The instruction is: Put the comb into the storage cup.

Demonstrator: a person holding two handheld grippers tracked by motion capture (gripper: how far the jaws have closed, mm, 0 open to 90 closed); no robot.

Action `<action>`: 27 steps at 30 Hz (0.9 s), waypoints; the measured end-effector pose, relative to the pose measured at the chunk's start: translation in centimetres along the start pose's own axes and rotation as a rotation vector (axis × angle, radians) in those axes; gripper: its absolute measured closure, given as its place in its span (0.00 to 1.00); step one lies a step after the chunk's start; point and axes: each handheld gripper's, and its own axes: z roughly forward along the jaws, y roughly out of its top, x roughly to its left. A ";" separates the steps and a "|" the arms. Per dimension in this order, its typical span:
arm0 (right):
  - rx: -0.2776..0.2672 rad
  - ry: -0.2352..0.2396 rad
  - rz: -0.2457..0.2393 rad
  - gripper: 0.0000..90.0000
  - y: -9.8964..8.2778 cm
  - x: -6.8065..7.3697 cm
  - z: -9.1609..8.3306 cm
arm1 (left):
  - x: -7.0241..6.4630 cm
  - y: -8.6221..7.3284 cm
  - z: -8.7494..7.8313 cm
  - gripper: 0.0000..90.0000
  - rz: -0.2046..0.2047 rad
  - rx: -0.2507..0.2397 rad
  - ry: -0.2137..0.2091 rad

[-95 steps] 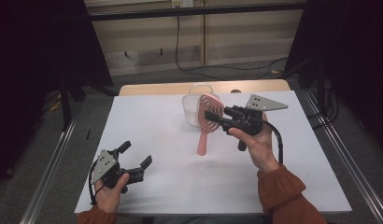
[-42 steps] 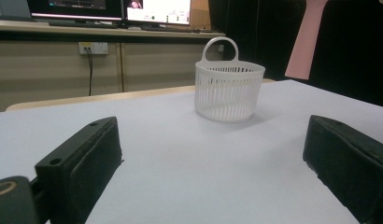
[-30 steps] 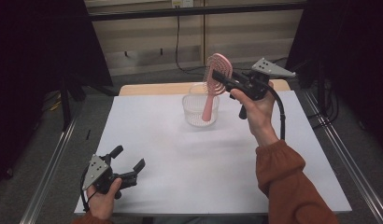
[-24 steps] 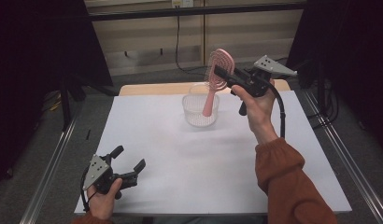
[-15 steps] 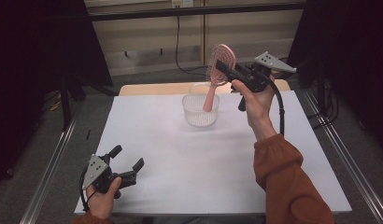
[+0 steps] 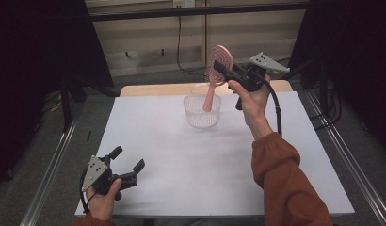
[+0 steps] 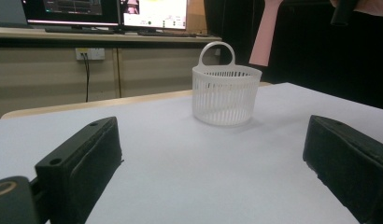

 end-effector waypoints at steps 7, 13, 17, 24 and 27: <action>0.001 -0.006 0.003 0.72 -0.7 -0.3 0.8 | 0.0 0.0 0.0 0.05 -0.003 0.002 -0.006; 0.016 -0.025 -0.011 0.72 -1.4 -0.6 1.3 | 0.0 0.0 0.0 0.05 0.014 0.007 -0.008; 0.006 -0.037 -0.005 0.72 -1.7 -0.8 1.6 | 0.0 0.0 0.0 0.05 0.011 0.009 -0.015; 0.015 -0.052 -0.008 0.72 -2.5 -1.0 2.3 | -0.1 0.0 0.1 0.05 0.008 0.010 -0.023; 0.011 -0.070 -0.003 0.72 -3.0 -1.0 2.8 | -0.1 0.0 0.1 0.05 0.007 0.008 -0.021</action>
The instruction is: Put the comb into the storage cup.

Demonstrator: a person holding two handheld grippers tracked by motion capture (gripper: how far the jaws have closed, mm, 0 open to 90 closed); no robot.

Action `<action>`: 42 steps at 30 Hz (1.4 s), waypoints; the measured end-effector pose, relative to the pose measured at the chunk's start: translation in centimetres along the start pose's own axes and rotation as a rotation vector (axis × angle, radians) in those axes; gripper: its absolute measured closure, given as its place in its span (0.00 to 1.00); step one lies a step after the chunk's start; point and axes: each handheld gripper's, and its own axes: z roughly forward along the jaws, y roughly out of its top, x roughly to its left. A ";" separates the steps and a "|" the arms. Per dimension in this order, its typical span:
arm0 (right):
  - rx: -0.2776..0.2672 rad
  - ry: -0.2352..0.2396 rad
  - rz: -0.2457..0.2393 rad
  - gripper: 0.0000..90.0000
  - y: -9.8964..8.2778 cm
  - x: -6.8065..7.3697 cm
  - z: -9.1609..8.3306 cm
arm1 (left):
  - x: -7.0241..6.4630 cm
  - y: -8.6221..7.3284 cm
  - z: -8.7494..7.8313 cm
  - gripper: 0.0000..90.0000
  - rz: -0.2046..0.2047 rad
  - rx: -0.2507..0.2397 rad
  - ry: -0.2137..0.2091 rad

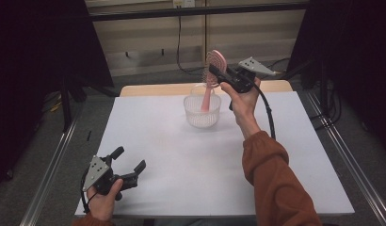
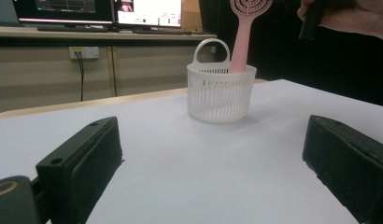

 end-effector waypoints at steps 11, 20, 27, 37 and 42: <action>0.002 -0.031 0.024 0.72 -1.9 0.0 1.1 | 0.1 0.1 0.0 0.05 0.007 -0.001 -0.001; 0.020 -0.047 0.054 0.72 -3.9 -0.2 1.2 | 0.1 0.0 0.0 0.05 0.003 0.006 0.000; 0.029 -0.050 0.067 0.72 -5.1 0.0 1.0 | 0.1 0.0 0.0 0.05 0.006 0.007 0.002; 0.035 -0.047 0.077 0.72 -6.6 0.3 1.6 | 0.1 -0.1 0.0 0.05 0.006 0.014 -0.006; 0.024 -0.049 0.098 0.72 -7.6 0.2 1.6 | 0.1 0.0 0.0 0.05 0.003 0.008 -0.004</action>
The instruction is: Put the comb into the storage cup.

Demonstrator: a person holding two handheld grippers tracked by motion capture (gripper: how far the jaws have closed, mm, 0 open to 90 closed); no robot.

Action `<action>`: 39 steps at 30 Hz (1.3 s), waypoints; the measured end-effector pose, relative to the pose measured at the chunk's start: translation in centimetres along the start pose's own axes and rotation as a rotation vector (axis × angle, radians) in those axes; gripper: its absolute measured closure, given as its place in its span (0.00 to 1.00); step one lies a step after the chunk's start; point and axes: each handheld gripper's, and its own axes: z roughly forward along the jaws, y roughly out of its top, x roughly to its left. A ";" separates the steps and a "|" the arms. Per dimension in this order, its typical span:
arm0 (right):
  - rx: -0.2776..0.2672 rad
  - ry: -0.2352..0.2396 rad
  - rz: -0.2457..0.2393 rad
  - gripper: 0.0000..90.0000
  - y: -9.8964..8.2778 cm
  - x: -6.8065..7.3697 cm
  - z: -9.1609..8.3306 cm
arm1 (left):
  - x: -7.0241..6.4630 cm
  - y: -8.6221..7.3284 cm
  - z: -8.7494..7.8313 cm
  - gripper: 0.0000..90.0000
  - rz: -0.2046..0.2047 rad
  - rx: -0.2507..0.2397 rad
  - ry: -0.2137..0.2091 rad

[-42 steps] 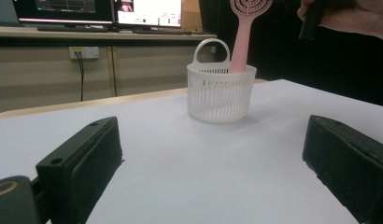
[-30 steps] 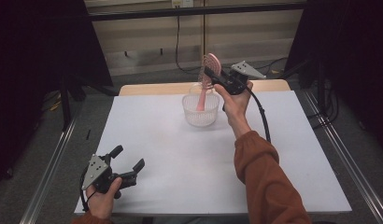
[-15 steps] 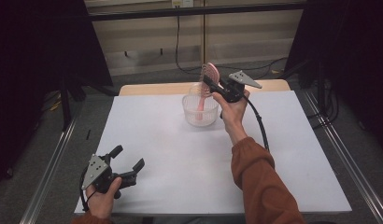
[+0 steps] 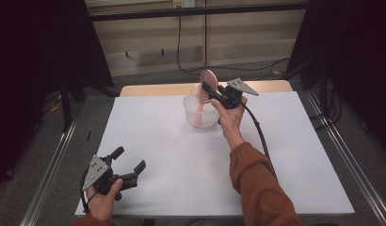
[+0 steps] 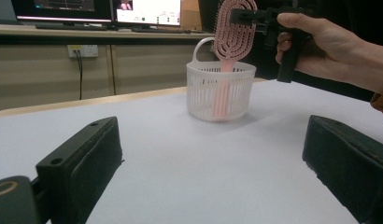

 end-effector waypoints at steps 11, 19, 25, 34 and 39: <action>0.017 -0.034 -0.002 0.71 0.0 -0.9 -0.9 | 0.0 0.0 0.1 0.05 0.004 0.007 -0.004; 0.044 -0.057 -0.008 0.69 0.1 -1.3 -1.3 | 0.0 0.0 0.2 0.05 0.002 0.009 -0.004; 0.050 -0.064 -0.002 0.68 0.0 -1.8 -1.8 | -0.1 -0.1 0.3 0.05 0.003 0.011 -0.009; 0.070 -0.084 -0.006 0.66 0.1 -2.4 -2.2 | -0.1 -0.1 0.3 0.05 0.008 0.018 -0.012; 0.082 -0.097 -0.021 0.65 0.1 -2.5 -2.2 | -0.1 -0.1 0.4 0.05 0.007 0.018 -0.013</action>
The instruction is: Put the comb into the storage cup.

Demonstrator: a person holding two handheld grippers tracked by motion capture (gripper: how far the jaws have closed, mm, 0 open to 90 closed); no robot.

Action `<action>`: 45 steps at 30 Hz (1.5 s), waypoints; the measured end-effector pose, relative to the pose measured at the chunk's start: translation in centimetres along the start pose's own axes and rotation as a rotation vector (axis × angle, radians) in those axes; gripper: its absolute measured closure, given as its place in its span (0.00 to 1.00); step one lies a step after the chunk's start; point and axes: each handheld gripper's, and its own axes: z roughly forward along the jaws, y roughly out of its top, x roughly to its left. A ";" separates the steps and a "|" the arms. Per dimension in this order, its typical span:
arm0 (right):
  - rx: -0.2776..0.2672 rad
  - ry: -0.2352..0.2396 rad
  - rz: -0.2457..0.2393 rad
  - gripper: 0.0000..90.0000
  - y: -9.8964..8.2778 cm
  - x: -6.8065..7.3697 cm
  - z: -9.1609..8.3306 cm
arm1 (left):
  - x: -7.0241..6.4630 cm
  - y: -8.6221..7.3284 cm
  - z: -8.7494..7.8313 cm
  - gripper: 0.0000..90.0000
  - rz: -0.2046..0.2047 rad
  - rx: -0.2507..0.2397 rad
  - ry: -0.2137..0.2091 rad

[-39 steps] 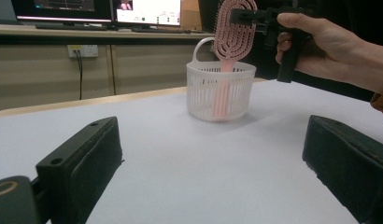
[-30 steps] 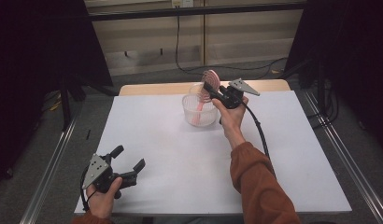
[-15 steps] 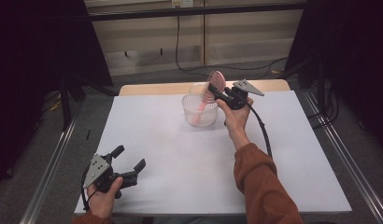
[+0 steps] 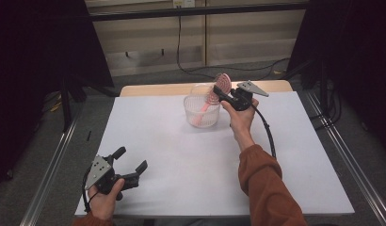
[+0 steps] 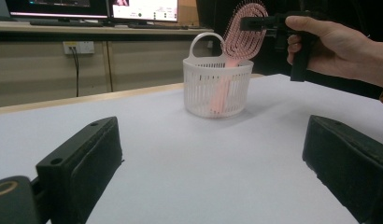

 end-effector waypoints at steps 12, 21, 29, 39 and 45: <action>0.015 -0.021 0.002 0.62 -0.5 -0.7 -0.3 | 0.0 0.0 0.0 0.05 0.004 -0.002 0.001; 0.040 -0.054 -0.022 0.59 -0.5 -0.6 -0.6 | 0.0 0.1 0.1 0.05 0.012 -0.004 0.003; 0.044 -0.082 -0.048 0.54 -0.6 -0.7 -0.8 | 0.0 0.2 0.0 0.05 0.003 -0.019 0.011; 0.043 -0.071 -0.022 0.47 -0.6 -1.0 -1.0 | 0.1 0.1 0.0 0.05 0.006 -0.018 0.012; 0.052 -0.072 -0.017 0.37 -0.7 -1.3 -1.0 | 0.0 0.1 0.0 0.05 0.005 -0.017 0.012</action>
